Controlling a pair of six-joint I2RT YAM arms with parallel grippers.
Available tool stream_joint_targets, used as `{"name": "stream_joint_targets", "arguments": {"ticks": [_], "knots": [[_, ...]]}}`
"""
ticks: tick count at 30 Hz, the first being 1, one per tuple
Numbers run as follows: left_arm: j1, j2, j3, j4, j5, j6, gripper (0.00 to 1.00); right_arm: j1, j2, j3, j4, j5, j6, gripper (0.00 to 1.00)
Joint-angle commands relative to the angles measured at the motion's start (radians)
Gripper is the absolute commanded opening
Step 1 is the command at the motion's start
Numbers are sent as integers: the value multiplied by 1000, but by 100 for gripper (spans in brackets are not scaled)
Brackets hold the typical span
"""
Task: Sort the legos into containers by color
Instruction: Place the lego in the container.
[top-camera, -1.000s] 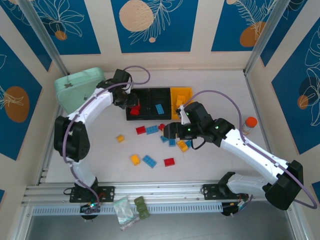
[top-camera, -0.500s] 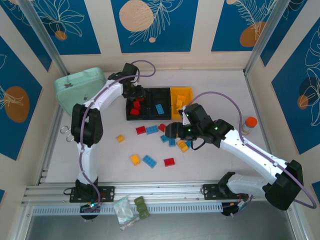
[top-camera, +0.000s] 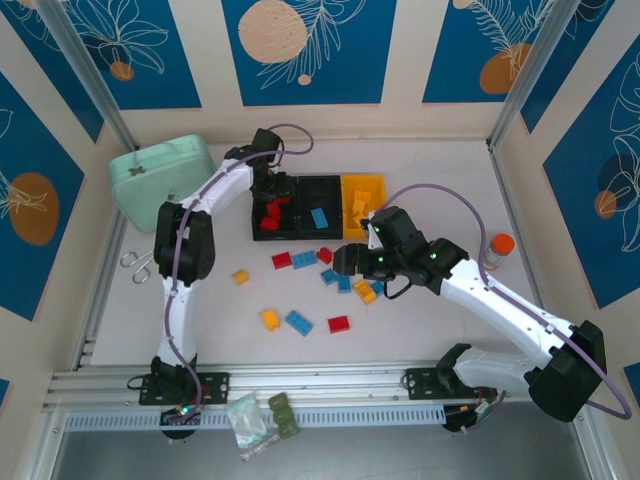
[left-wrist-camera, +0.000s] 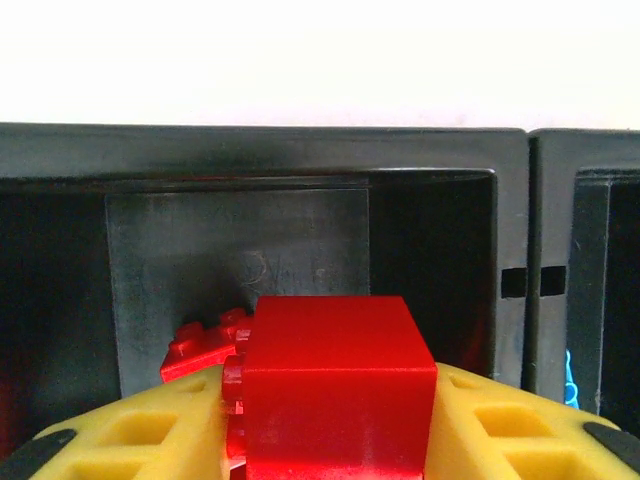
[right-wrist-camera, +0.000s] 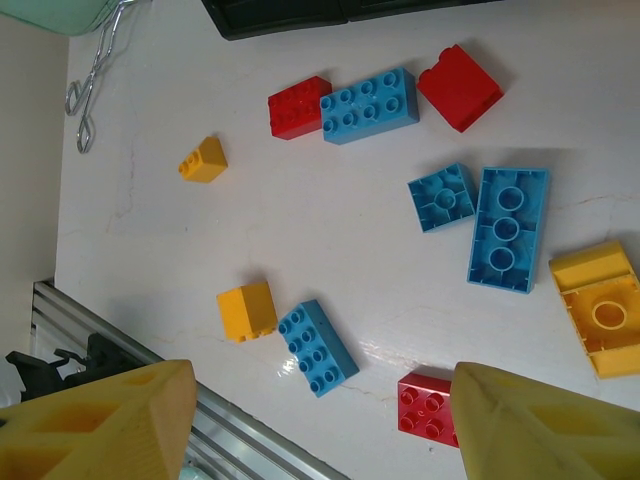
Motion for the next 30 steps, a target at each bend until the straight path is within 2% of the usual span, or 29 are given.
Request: {"name": "stream_joint_targets", "arguments": {"ticks": [1,8,14,23,30], "knots": [[8,13,39,-21,-11,-8,51,-7,-32,-16,2,-5,13,68],[3,-34,28,-34,-1,-2,55,-7,-39,-15,1,-5,14,68],[-13,-155,-57,-27,23,19,55,-7,-47,-10,-19,1,0,68],[-31,-452,-394,18,35,45,56,-6,-84,-29,-49,-6,-20,68],[-32,-657,-695,54,-49,16,60,24,-114,-47,-65,6,-34,68]]}}
